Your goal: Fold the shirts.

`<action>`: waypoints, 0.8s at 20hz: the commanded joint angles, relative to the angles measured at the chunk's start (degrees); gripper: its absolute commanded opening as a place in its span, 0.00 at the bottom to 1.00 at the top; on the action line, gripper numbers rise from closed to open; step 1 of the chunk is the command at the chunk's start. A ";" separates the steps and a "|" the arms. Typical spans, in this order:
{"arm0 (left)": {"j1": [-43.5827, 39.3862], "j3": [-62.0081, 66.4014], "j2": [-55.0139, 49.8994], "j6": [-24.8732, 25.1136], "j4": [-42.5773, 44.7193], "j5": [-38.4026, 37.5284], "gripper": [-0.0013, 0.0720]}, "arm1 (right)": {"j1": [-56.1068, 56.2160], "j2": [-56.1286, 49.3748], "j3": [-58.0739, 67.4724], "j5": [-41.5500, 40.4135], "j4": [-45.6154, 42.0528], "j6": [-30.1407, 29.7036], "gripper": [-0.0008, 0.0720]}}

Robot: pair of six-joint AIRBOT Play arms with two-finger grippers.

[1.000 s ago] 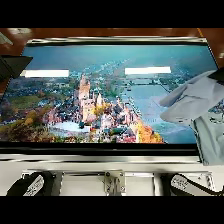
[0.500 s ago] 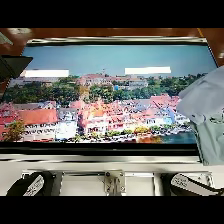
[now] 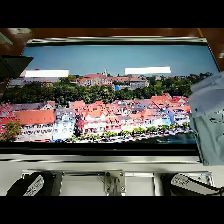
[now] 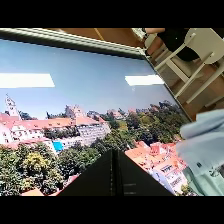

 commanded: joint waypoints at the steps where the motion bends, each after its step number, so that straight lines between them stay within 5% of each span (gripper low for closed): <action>1: -0.02 -0.02 -0.04 0.00 0.00 0.04 0.07 | -0.02 -0.70 0.07 3.08 -7.28 -3.96 0.11; 3: -0.02 -0.02 -0.04 0.00 0.00 0.02 0.07 | 0.04 -0.90 0.07 -0.22 0.26 -3.61 0.11; 7: -0.02 -0.02 -0.04 -0.96 0.00 0.00 0.07 | 0.04 -0.96 0.07 -19.71 25.14 -3.67 0.11; 9: -0.02 -0.02 -0.04 -0.96 0.00 0.00 0.07 | 0.02 -0.94 0.07 -26.60 30.91 -4.46 0.11; 12: -0.02 0.00 0.02 -1.09 -0.02 -0.28 0.07 | -0.02 -0.96 0.07 -25.70 20.96 -4.63 0.11; 16: -0.02 -0.02 0.02 -1.16 0.00 -2.97 0.07 | 0.09 -1.64 0.04 -10.19 -4.46 -8.31 0.11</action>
